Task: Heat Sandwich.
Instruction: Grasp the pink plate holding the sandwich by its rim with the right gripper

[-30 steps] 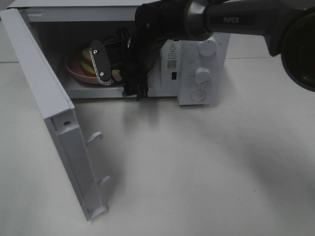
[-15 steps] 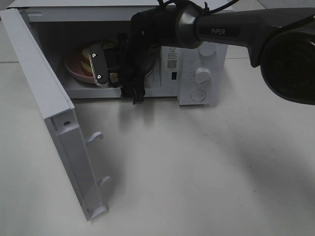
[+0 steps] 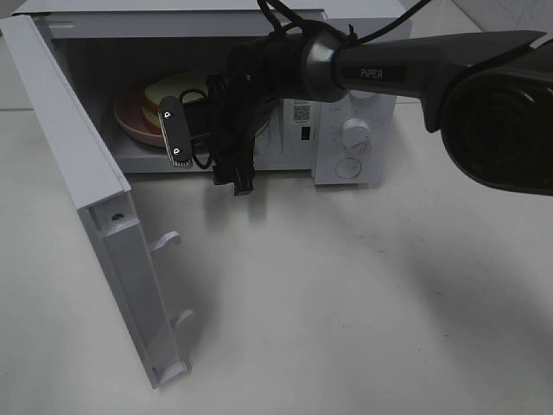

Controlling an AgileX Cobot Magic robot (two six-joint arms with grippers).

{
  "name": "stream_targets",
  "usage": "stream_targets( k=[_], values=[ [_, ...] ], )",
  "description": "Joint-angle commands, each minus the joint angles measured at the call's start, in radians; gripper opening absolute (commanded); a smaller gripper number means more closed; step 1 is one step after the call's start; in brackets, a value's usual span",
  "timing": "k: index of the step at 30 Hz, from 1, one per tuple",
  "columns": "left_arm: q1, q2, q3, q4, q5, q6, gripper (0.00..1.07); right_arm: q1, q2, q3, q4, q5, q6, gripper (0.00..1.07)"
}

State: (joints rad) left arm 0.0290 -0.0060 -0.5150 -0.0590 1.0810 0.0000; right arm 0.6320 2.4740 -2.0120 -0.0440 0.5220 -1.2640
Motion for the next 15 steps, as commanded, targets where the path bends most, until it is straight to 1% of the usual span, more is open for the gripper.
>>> stream_targets(
  k=[1, 2, 3, 5, 6, 7, 8, 9, 15],
  values=[
    [0.002, -0.005, 0.002, -0.008, -0.013, 0.000, 0.99, -0.003, 0.000, -0.007, -0.005, -0.006, 0.002, 0.63],
    [0.002, -0.005, 0.002, -0.008, -0.013, 0.000, 0.99, -0.003, 0.000, -0.007, -0.005, -0.006, 0.002, 0.63],
    [0.002, -0.005, 0.002, -0.008, -0.013, 0.000, 0.99, -0.003, 0.000, -0.007, -0.005, -0.006, 0.011, 0.48],
    [0.002, -0.005, 0.002, -0.008, -0.013, 0.000, 0.99, -0.003, 0.000, -0.007, -0.004, -0.008, 0.033, 0.31],
    [0.002, -0.005, 0.002, -0.008, -0.013, 0.000, 0.99, -0.003, 0.000, -0.007, -0.004, -0.013, 0.049, 0.20],
    [0.002, -0.005, 0.002, -0.008, -0.013, 0.000, 0.99, -0.003, 0.000, -0.007, -0.004, -0.018, 0.074, 0.02],
    [0.002, -0.005, 0.002, -0.008, -0.013, 0.000, 0.99, -0.003, 0.000, -0.007, -0.004, -0.018, 0.074, 0.02],
    [0.002, -0.005, 0.002, -0.008, -0.013, 0.000, 0.99, -0.003, 0.000, -0.007, -0.005, -0.018, 0.083, 0.00],
    [0.002, -0.005, 0.002, -0.008, -0.013, 0.000, 0.99, -0.003, -0.002, -0.007, -0.011, -0.006, 0.077, 0.00]
  ],
)
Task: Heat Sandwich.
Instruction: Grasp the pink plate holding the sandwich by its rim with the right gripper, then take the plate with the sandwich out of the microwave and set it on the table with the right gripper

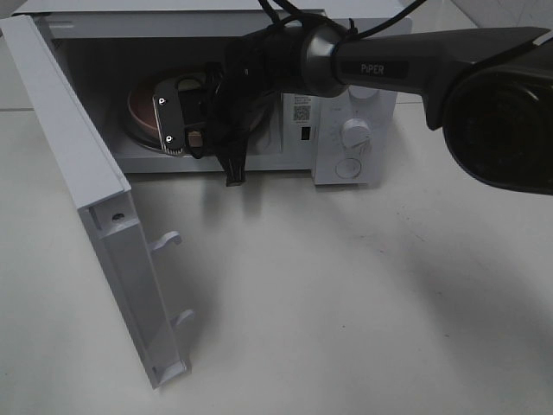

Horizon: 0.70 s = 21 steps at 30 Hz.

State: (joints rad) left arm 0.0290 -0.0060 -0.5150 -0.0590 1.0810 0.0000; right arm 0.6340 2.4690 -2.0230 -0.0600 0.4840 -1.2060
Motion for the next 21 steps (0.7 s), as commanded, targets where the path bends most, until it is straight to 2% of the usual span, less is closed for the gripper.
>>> stream_targets(
  k=[1, 11, 15, 21],
  values=[
    [0.002, -0.005, 0.002, -0.008, -0.013, 0.000, 0.99, -0.005, 0.002, 0.004, 0.000, 0.036, 0.018, 0.00],
    [0.002, -0.005, 0.002, -0.008, -0.013, 0.000, 0.99, -0.002, -0.028, 0.029, -0.010, 0.041, -0.010, 0.00],
    [0.002, -0.005, 0.002, -0.008, -0.013, 0.000, 0.99, -0.002, -0.083, 0.121, -0.006, 0.021, -0.146, 0.00],
    [0.002, -0.005, 0.002, -0.008, -0.013, 0.000, 0.99, -0.006, -0.141, 0.207, 0.009, -0.038, -0.210, 0.00]
  ],
)
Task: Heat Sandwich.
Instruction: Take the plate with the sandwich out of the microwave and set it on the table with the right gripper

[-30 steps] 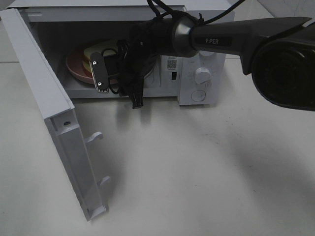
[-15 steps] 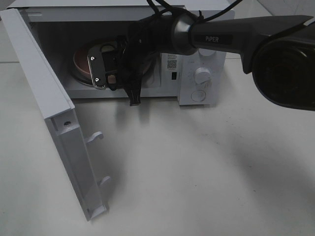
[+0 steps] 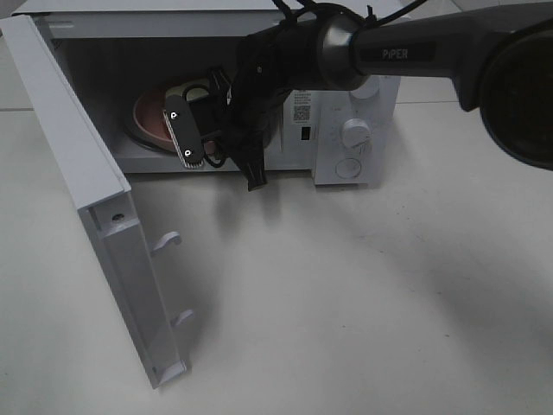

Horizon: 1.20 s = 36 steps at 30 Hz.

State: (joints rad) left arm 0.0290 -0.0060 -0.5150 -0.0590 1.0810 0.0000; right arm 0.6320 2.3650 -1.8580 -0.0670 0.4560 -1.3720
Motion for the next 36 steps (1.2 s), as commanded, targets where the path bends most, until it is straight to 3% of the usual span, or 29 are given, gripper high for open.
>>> stream_targets(
  k=[1, 14, 32, 36],
  values=[
    [0.002, -0.005, 0.002, -0.008, -0.013, 0.000, 0.99, -0.004, -0.050, 0.054, 0.021, -0.020, -0.055, 0.00],
    [0.002, -0.005, 0.002, -0.008, -0.013, 0.000, 0.99, -0.018, -0.168, 0.189, 0.158, -0.066, -0.230, 0.00],
    [0.002, -0.005, 0.002, -0.008, -0.013, 0.000, 0.99, -0.047, -0.363, 0.410, 0.447, -0.061, -0.538, 0.00],
    [0.002, -0.005, 0.002, -0.008, -0.013, 0.000, 0.99, -0.047, -0.400, 0.464, 0.458, -0.063, -0.559, 0.00]
  ],
)
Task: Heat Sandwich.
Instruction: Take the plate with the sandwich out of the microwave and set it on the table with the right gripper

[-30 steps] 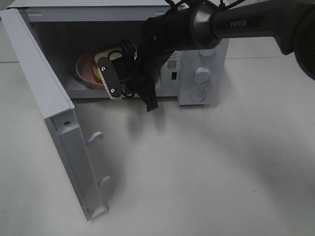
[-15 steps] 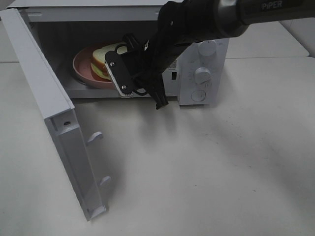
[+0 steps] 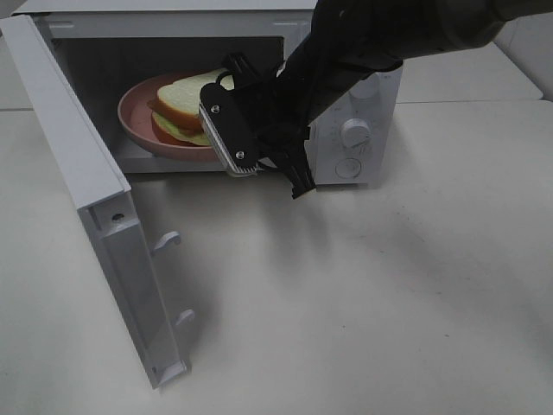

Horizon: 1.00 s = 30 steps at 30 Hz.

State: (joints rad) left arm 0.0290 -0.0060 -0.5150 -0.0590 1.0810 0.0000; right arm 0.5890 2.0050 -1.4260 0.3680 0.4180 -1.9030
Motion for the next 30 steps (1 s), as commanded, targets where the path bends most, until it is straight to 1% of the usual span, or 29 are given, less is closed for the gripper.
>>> stream_targets(
  k=[1, 4, 6, 14, 15, 19, 20, 22, 23, 24, 27, 28, 30],
  values=[
    [0.002, -0.005, 0.002, -0.008, -0.013, 0.000, 0.99, -0.004, -0.040, 0.032, 0.023, -0.025, -0.028, 0.00],
    [0.002, -0.005, 0.002, -0.008, -0.013, 0.000, 0.99, -0.004, -0.076, 0.086, 0.041, -0.028, -0.049, 0.00],
    [0.002, -0.005, 0.002, -0.008, -0.013, 0.000, 0.99, -0.004, -0.086, 0.096, 0.043, -0.030, -0.049, 0.00],
    [0.002, -0.005, 0.002, -0.008, -0.013, 0.000, 0.99, -0.004, -0.199, 0.210, 0.042, -0.055, -0.047, 0.00],
    [0.002, -0.005, 0.002, -0.008, -0.013, 0.000, 0.99, -0.004, -0.199, 0.210, 0.042, -0.055, -0.047, 0.00],
    [0.002, -0.005, 0.002, -0.008, -0.013, 0.000, 0.99, -0.004, -0.285, 0.310, 0.042, -0.066, -0.047, 0.00],
    [0.002, -0.005, 0.002, -0.008, -0.013, 0.000, 0.99, -0.004, -0.285, 0.310, 0.042, -0.066, -0.047, 0.00],
    [0.002, -0.005, 0.002, -0.008, -0.013, 0.000, 0.99, -0.004, -0.320, 0.348, 0.042, -0.082, -0.047, 0.00],
    [0.002, -0.005, 0.002, -0.008, -0.013, 0.000, 0.99, -0.004, -0.353, 0.392, 0.042, -0.088, -0.047, 0.00],
    [0.002, -0.005, 0.002, -0.008, -0.013, 0.000, 0.99, -0.004, -0.353, 0.392, 0.042, -0.088, -0.047, 0.00],
    [0.002, -0.005, 0.002, -0.008, -0.013, 0.000, 0.99, -0.004, -0.410, 0.456, 0.042, -0.097, -0.047, 0.00],
    [0.002, -0.005, 0.002, -0.008, -0.013, 0.000, 0.99, -0.004, -0.410, 0.456, 0.042, -0.097, -0.047, 0.00],
    [0.002, -0.005, 0.002, -0.008, -0.013, 0.000, 0.99, -0.004, -0.468, 0.516, 0.041, -0.116, -0.047, 0.00]
  ],
)
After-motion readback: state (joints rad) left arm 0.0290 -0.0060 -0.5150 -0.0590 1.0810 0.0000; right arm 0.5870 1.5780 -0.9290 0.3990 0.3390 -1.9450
